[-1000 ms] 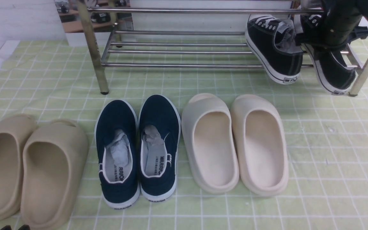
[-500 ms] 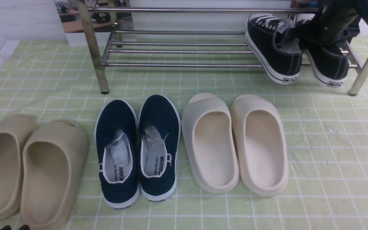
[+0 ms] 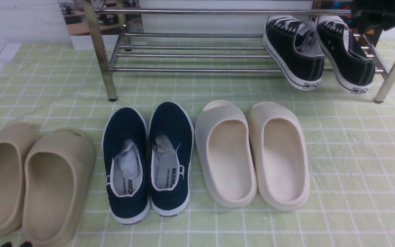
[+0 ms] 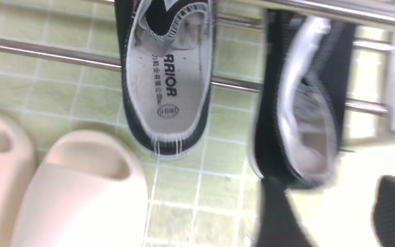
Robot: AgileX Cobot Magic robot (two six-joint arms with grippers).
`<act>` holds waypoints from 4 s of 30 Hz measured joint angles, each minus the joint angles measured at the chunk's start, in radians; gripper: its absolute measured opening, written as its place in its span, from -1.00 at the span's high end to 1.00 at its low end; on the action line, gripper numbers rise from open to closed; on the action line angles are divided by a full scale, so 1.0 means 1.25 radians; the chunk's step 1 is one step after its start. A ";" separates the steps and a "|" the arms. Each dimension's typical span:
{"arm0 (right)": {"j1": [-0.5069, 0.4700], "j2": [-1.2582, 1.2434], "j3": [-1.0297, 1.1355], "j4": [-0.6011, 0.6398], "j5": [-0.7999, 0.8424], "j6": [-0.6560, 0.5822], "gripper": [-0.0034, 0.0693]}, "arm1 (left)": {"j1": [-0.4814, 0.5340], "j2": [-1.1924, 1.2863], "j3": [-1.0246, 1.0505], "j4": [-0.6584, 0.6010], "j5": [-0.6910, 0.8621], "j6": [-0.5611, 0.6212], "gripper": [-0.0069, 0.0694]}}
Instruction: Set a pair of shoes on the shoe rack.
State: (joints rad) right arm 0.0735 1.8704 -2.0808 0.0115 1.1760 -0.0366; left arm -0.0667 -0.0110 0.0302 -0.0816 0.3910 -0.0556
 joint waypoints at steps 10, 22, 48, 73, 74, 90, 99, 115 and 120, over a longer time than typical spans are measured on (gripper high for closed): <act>0.029 -0.406 0.185 -0.015 -0.081 -0.020 0.91 | 0.000 0.000 0.000 0.000 0.000 0.000 0.19; 0.029 -1.074 1.239 -0.058 -0.883 0.001 0.90 | 0.000 0.000 0.000 0.000 0.000 0.000 0.19; -0.062 -1.453 1.685 -0.058 -0.806 0.021 0.87 | 0.000 0.000 0.000 0.000 0.000 0.000 0.19; -0.122 -1.504 1.678 0.035 -0.637 0.021 0.85 | 0.000 0.000 0.000 0.000 0.001 0.000 0.19; -0.122 -1.504 1.678 0.035 -0.637 0.021 0.85 | 0.000 0.000 0.000 0.000 0.001 0.000 0.19; -0.122 -1.504 1.678 0.035 -0.636 0.021 0.80 | 0.000 0.000 0.000 0.000 0.001 0.000 0.19; -0.122 -1.504 1.678 0.035 -0.636 0.021 0.76 | 0.000 0.000 0.000 0.000 0.001 0.000 0.19; -0.122 -1.504 1.678 0.037 -0.636 0.021 0.71 | 0.000 0.000 0.000 0.000 0.001 0.000 0.19; -0.122 -1.504 1.678 0.037 -0.636 0.022 0.69 | 0.000 0.000 0.000 0.000 0.001 0.000 0.19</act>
State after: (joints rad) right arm -0.0787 -0.0101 0.0173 0.0582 0.3811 -0.0097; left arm -0.0667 -0.0110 0.0302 -0.0816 0.3923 -0.0556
